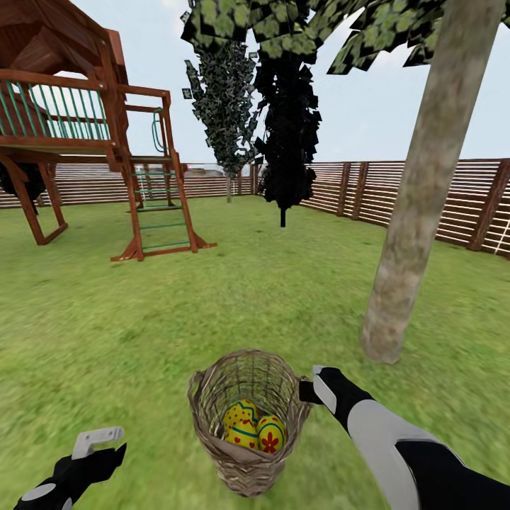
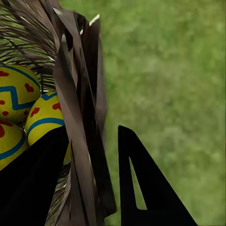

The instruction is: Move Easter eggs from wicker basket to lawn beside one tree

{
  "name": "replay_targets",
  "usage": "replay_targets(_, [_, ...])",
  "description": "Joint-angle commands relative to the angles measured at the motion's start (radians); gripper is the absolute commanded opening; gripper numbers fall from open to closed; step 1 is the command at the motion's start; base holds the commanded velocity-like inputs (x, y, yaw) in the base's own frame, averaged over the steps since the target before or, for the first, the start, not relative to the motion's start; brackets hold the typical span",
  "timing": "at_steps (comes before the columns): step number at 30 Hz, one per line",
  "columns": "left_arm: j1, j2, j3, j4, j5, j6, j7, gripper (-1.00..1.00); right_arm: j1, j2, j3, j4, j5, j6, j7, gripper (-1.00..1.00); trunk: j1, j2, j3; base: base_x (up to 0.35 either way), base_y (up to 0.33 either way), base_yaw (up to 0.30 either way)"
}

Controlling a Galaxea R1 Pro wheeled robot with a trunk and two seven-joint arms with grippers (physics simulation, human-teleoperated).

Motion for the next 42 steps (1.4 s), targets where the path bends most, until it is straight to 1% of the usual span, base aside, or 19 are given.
replay_targets(1, [0.000,0.000,0.001,-0.002,-0.001,0.005,-0.004,1.00,0.000,0.001,-0.009,-0.002,-0.018,0.002,-0.006,-1.00,0.001,0.000,-0.001,0.317,0.000,0.000])
replay_targets(42, [0.000,0.000,0.001,-0.002,0.000,0.005,-0.004,1.00,0.000,0.002,-0.009,-0.004,-0.017,0.002,-0.006,-1.00,0.001,0.000,-0.001,0.317,0.000,0.000])
